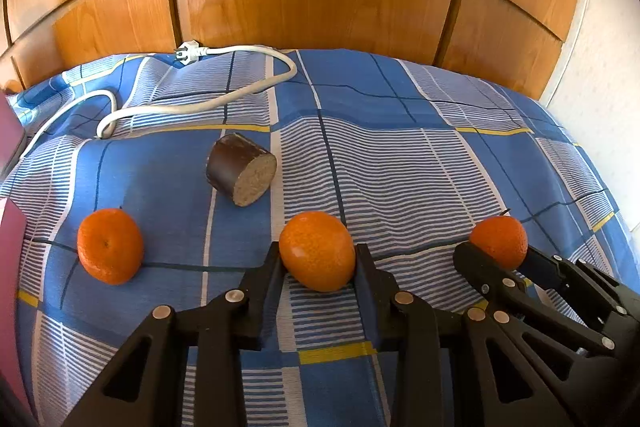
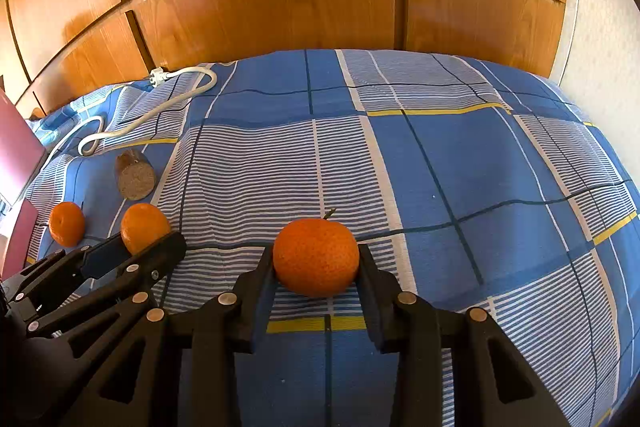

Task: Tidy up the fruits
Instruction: 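Grasp an orange with the left tool while the right tool grasps another orange, then carry both oranges over the tray and open both tools to release, then move both open tools back toward the last orange and dark slice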

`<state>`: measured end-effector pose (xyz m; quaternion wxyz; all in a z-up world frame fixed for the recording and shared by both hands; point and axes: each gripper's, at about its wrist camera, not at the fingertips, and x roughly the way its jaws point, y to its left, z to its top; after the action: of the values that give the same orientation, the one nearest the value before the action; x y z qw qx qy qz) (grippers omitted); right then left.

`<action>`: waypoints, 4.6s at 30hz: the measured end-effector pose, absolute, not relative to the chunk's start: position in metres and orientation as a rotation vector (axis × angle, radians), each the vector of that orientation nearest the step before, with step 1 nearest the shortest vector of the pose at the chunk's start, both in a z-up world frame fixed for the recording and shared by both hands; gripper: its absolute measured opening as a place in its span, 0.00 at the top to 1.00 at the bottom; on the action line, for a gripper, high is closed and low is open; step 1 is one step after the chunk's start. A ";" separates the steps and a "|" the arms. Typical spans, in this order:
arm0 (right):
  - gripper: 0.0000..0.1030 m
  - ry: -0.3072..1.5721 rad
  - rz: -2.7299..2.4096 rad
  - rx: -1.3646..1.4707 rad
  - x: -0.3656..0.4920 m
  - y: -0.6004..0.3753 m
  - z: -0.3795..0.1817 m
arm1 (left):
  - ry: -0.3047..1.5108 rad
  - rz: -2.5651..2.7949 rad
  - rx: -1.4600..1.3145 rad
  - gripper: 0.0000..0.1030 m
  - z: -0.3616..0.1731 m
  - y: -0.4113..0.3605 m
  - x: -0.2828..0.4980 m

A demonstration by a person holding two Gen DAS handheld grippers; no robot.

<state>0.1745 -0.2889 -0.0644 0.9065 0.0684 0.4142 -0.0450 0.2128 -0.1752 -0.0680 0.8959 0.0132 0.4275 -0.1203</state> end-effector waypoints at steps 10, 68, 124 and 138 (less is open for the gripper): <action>0.63 0.861 -0.060 0.136 0.150 -0.283 -0.059 | 0.921 -0.201 0.038 0.67 -0.062 -0.157 0.174; 0.63 0.866 0.478 -0.100 0.075 -0.001 0.005 | 0.729 0.231 -0.177 0.67 0.004 0.132 0.026; 0.55 0.915 0.448 0.020 0.060 -0.018 -0.012 | 0.718 0.230 -0.163 0.55 0.012 0.108 0.014; 0.55 0.914 0.361 0.084 0.062 -0.054 -0.016 | 0.738 0.136 -0.098 0.56 0.010 0.071 0.018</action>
<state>0.0624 -0.0542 -0.0162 0.8807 0.0404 0.4389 0.1734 0.0181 0.0715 0.0096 0.9292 -0.0480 0.3603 0.0665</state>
